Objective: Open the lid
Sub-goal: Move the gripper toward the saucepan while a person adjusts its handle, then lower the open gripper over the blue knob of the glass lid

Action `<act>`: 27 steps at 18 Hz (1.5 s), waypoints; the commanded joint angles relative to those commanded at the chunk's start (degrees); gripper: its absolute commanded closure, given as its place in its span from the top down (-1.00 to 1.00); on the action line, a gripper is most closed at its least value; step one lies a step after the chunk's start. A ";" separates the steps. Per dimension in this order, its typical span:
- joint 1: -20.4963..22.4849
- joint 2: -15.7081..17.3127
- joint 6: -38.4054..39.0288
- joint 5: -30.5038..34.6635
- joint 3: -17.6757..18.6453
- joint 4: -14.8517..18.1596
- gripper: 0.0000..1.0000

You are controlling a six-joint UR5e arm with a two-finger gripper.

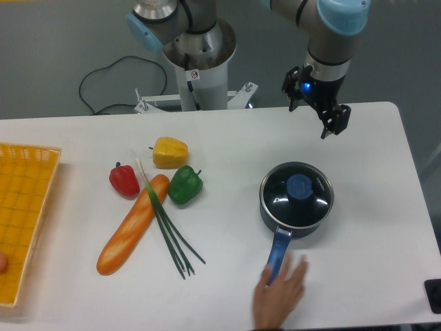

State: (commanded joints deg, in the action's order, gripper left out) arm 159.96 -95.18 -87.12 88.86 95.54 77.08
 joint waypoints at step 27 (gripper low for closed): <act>-3.69 -2.02 5.73 -5.10 1.06 -5.01 1.00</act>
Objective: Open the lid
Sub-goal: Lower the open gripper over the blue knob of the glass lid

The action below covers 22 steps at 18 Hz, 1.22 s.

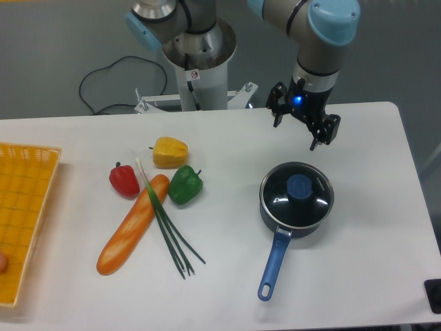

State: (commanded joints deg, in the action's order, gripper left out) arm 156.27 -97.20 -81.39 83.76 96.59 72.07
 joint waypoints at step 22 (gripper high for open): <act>-3.25 -4.57 -13.71 4.31 -2.02 -3.08 1.00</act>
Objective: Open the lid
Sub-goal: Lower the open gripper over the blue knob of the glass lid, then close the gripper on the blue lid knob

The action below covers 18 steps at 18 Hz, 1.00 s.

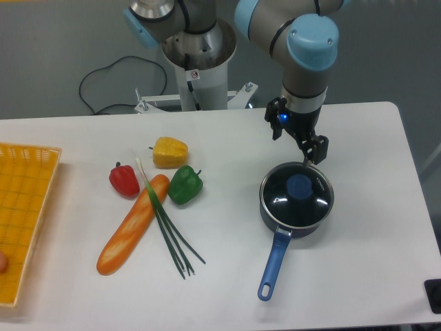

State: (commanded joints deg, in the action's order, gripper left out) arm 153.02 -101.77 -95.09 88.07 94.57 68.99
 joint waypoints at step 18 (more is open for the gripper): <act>-1.32 -7.39 -7.83 0.26 -1.15 -5.27 1.00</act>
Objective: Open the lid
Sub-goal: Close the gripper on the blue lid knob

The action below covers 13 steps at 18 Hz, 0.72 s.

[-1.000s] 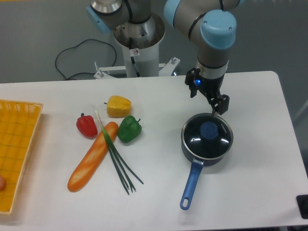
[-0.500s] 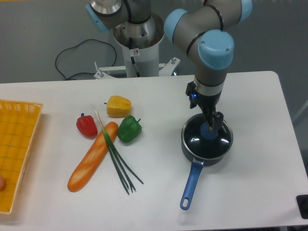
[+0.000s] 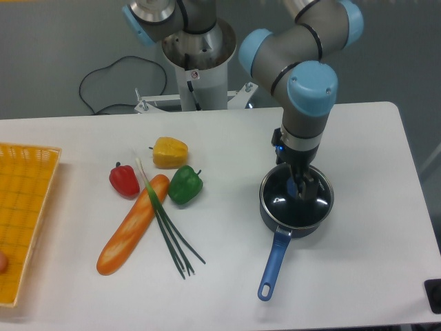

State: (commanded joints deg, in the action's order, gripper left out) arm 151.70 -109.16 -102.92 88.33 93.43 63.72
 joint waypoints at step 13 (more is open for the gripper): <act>0.70 -1.06 -2.37 3.07 0.00 -0.26 1.00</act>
State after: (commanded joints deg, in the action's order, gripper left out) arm 152.40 -110.21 -105.29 91.40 93.43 63.46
